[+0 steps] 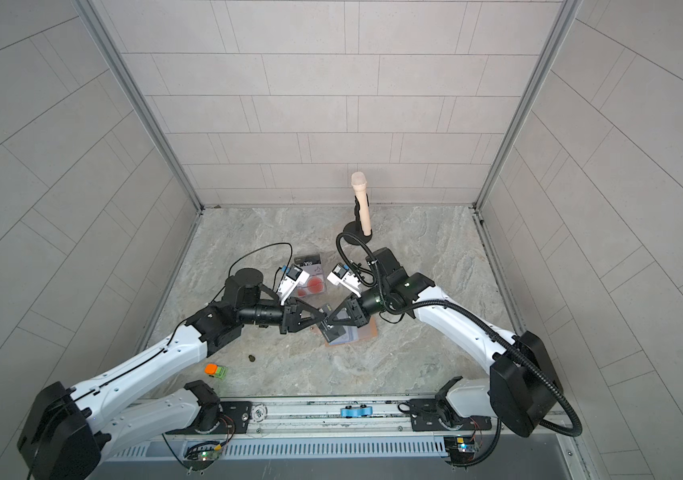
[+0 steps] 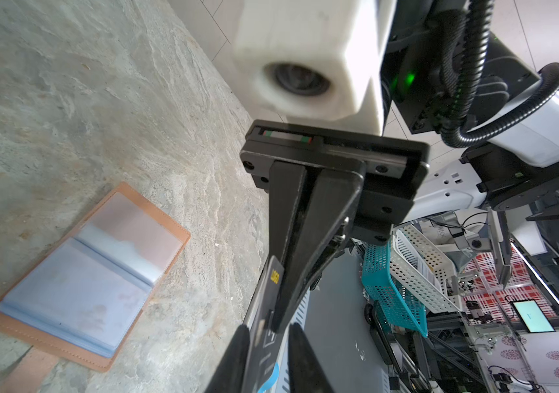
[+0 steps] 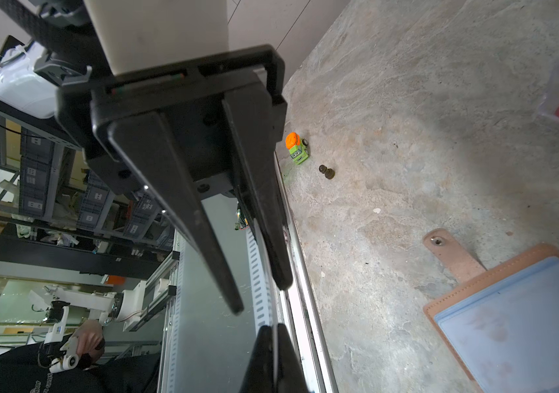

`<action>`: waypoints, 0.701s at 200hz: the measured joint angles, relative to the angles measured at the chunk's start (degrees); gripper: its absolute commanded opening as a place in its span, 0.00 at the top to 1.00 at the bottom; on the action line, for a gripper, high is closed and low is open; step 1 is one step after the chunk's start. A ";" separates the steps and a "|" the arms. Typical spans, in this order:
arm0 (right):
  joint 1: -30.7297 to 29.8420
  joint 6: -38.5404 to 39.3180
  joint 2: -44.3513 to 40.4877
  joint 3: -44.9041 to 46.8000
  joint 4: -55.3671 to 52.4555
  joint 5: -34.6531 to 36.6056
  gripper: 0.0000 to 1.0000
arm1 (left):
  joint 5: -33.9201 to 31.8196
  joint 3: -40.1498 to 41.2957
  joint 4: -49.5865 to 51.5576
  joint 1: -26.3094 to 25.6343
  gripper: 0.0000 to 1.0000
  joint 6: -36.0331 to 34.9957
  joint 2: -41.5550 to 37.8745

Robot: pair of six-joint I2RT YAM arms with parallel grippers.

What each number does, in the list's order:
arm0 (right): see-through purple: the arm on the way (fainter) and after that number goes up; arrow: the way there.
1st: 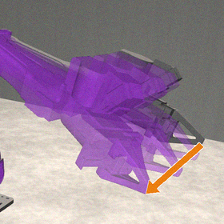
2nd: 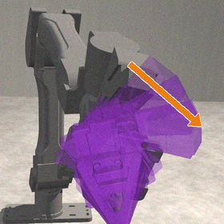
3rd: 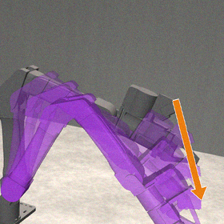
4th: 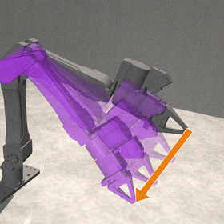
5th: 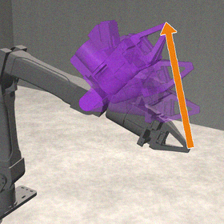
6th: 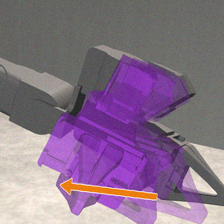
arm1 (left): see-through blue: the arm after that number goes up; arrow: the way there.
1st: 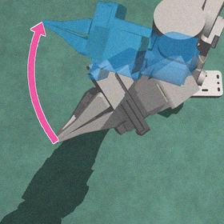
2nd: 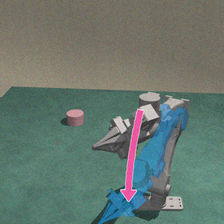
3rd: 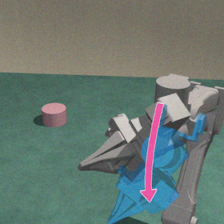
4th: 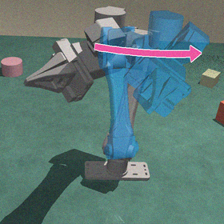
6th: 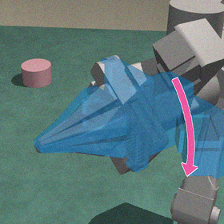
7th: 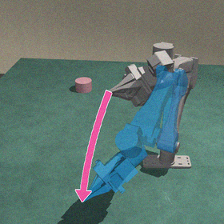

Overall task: Take the credit cards out of the card holder
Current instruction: Pass the credit card.

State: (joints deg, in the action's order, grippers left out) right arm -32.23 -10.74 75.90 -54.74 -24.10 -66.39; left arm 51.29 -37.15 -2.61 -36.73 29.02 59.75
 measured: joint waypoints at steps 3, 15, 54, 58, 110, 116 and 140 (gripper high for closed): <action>0.00 0.00 0.00 0.00 -0.07 0.00 1.00 | -0.02 0.04 -0.07 0.00 0.82 0.28 0.00; 0.00 0.02 0.00 -0.02 -0.20 -0.02 0.97 | -0.04 0.13 -0.11 0.00 0.84 0.33 0.00; 0.02 0.00 -0.04 -0.02 -0.35 0.17 0.92 | 0.09 0.28 -0.44 0.07 1.00 1.03 0.00; 0.02 0.00 -0.04 -0.02 -0.42 0.26 0.92 | 0.15 0.31 -0.48 0.07 1.00 0.85 0.00; 0.07 -1.07 -0.96 0.81 -0.57 5.53 0.51 | 0.00 0.52 -0.79 -0.04 1.00 1.20 -0.09; 0.15 -1.44 -1.38 1.16 -0.57 6.58 0.46 | -0.09 0.52 -0.79 -0.02 1.00 1.20 -0.11; 0.92 -2.71 -4.02 3.04 0.42 10.38 0.34 | -1.42 0.52 -0.94 0.42 1.00 1.51 -0.46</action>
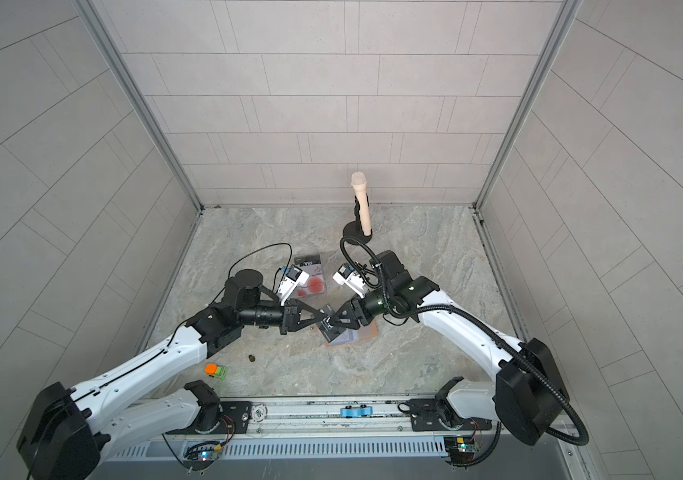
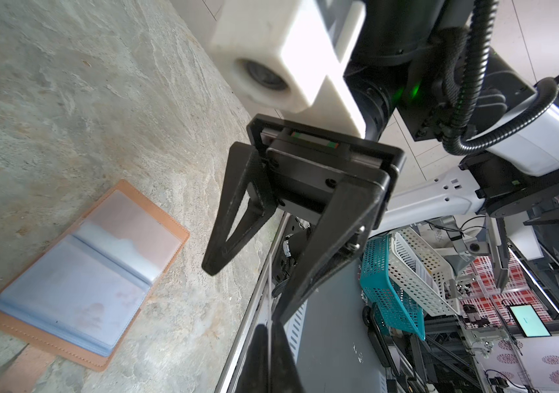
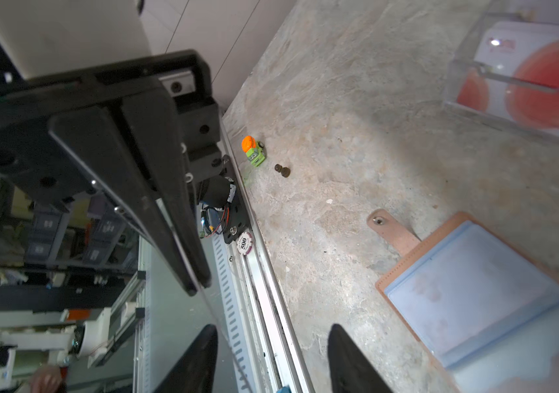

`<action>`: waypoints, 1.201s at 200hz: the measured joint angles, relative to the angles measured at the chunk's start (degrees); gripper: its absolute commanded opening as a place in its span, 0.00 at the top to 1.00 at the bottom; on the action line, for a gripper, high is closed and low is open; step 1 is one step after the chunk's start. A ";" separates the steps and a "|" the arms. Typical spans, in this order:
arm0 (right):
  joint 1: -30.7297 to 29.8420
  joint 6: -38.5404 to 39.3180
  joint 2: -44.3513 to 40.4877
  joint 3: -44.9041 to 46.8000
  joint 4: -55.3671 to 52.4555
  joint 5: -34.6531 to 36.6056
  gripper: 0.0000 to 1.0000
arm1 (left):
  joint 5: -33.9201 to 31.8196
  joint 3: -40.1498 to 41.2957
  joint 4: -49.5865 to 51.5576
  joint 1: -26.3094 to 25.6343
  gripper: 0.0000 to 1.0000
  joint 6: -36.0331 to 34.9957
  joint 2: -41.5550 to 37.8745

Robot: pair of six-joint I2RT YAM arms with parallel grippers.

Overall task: Take the credit cards out of the card holder
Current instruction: Pass the credit card.

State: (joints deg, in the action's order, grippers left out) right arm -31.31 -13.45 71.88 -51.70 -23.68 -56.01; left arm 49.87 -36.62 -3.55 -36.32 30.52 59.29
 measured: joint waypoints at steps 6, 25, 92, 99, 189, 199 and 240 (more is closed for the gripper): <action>0.28 -0.90 -0.87 0.63 0.46 0.83 0.32 | -0.70 0.00 -0.17 0.13 1.00 0.13 -0.17; 1.01 -4.44 -4.42 3.34 3.58 3.65 0.28 | -3.87 0.07 -1.92 0.46 1.00 1.40 -1.05; 1.09 -26.71 -10.19 15.47 29.73 13.22 0.24 | -17.33 3.39 -18.36 0.57 1.00 10.29 -0.35; 1.09 -28.76 -10.25 16.52 32.46 14.29 0.24 | -18.43 4.13 -20.65 0.57 1.00 11.52 0.20; 0.13 -43.87 -7.06 17.73 53.77 20.39 0.43 | -26.91 9.01 -40.15 0.57 1.00 20.74 2.23; -0.31 -44.28 -6.45 17.44 54.36 20.41 0.43 | -27.30 9.35 -41.38 0.57 1.00 21.49 2.36; -1.49 -45.64 -4.68 15.65 57.18 20.28 0.53 | -28.70 9.53 -46.12 0.50 1.00 23.52 3.80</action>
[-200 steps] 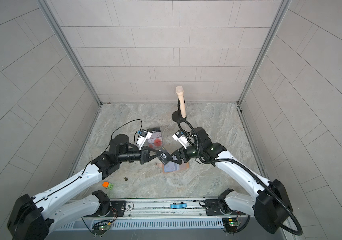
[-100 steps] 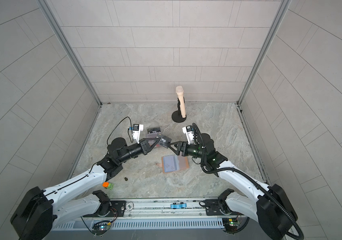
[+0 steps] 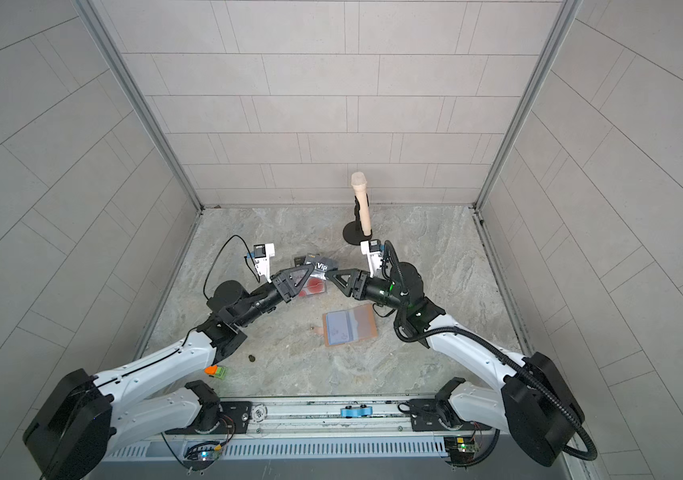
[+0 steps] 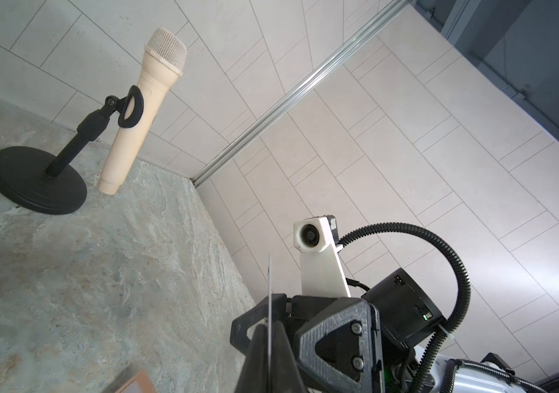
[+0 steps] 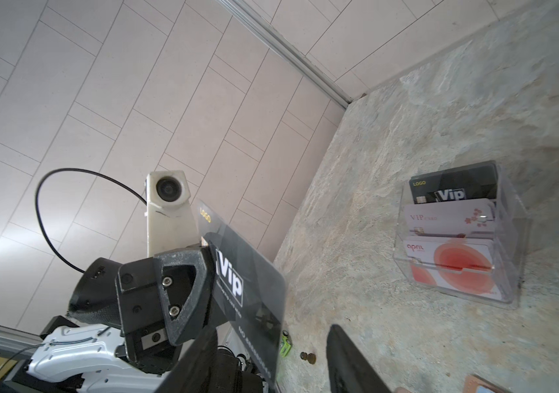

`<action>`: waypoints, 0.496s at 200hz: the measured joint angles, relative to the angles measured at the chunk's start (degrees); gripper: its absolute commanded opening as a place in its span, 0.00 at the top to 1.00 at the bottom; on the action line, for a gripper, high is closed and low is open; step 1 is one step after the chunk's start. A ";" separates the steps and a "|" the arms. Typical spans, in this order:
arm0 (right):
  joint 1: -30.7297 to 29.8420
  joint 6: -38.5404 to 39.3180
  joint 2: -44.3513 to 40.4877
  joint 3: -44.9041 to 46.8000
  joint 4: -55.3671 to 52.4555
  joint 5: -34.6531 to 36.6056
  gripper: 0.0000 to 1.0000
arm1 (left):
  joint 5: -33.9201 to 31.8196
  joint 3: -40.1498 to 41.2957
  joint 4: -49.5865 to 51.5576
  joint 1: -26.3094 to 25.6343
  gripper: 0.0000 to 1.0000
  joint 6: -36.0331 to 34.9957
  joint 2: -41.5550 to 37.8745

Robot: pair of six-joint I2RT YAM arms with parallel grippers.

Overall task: Take the credit cards out of the card holder
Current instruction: Pass the credit card.

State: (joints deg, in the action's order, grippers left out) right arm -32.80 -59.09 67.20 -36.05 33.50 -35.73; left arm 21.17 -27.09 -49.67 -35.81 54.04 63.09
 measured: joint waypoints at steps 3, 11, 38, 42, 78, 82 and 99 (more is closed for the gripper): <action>-0.07 -0.28 0.13 -0.09 0.35 -0.04 0.54 | -0.07 0.00 -0.31 0.00 1.00 0.11 0.13; -0.24 -0.81 0.63 -0.35 1.60 -0.24 0.60 | -0.24 0.00 -1.09 0.00 1.00 0.46 0.57; -0.59 -2.71 2.27 -0.70 5.09 -0.94 0.70 | -0.52 0.02 -2.95 -0.11 1.00 1.46 1.81; -0.59 -2.80 2.51 -0.70 5.55 -1.03 0.72 | -0.55 0.02 -3.28 -0.11 1.00 1.55 1.95; -0.66 -4.50 3.76 -0.68 8.68 -1.31 0.76 | -0.74 0.13 -5.25 -0.11 1.00 2.36 2.19; -0.66 -4.61 3.76 -0.68 8.98 -1.33 0.76 | -0.74 0.13 -5.40 -0.11 1.00 2.40 2.21; -0.68 -4.96 3.76 -0.68 10.16 -1.33 0.78 | -0.83 0.15 -6.10 -0.11 1.00 2.80 2.23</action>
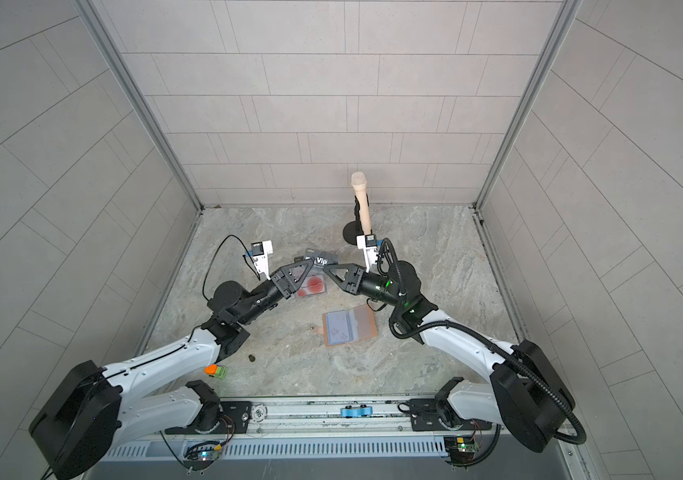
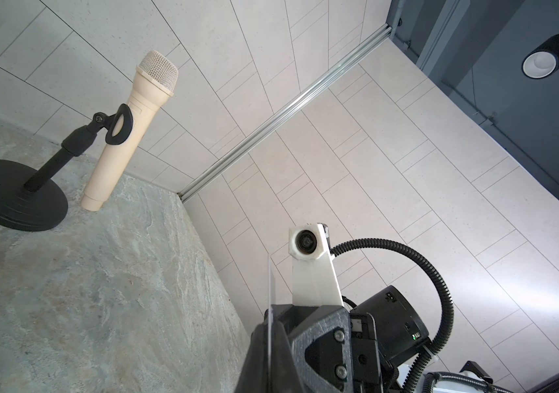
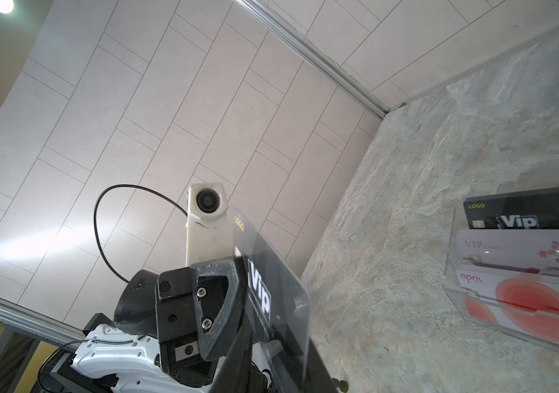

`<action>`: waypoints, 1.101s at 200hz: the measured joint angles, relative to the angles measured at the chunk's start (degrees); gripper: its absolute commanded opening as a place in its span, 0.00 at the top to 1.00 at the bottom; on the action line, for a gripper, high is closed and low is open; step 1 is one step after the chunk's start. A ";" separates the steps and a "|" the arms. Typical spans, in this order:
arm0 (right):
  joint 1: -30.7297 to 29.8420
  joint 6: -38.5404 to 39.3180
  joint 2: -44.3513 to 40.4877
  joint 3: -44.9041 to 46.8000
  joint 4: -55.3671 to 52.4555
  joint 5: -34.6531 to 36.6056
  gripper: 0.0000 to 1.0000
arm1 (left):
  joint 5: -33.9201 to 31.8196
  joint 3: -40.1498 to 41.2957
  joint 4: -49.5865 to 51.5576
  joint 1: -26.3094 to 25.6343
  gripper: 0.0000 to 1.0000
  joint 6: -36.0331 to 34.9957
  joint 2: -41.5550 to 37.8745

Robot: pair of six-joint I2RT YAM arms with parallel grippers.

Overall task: Take the credit cards out of the card holder
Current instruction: Pass the credit card.

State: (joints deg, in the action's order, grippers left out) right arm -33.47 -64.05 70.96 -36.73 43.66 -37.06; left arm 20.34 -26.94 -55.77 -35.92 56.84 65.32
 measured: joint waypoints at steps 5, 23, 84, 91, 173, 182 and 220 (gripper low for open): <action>0.00 -0.11 0.00 0.00 0.33 -0.02 0.79 | 0.00 0.00 -0.17 0.00 1.00 0.15 0.04; 0.00 -0.52 0.00 0.00 1.60 -0.02 0.82 | 0.13 0.00 -1.18 0.00 1.00 0.50 0.46; 0.04 -1.64 0.59 0.13 4.00 -0.02 0.97 | 0.66 0.00 -3.17 0.02 0.94 2.25 1.57; 0.04 -1.73 0.59 0.20 4.26 0.00 0.99 | 0.70 0.00 -3.21 0.02 0.92 2.32 1.60; 1.55 1.18 -1.55 0.39 1.07 -3.65 1.00 | 3.04 0.09 5.88 1.25 0.36 -1.07 -3.37; 1.97 3.19 -2.38 0.07 -1.66 -5.22 1.00 | 3.69 0.02 9.29 1.97 0.31 -3.17 -5.42; 2.47 15.82 -6.47 -4.33 -20.76 -10.78 1.00 | 6.75 -7.96 34.36 3.41 0.12 -15.65 -12.26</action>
State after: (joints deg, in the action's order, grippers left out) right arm -31.00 -48.23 64.49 -41.06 22.90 -47.83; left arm 27.09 -34.89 -21.41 -32.51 41.19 53.06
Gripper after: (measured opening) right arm 0.055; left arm 0.860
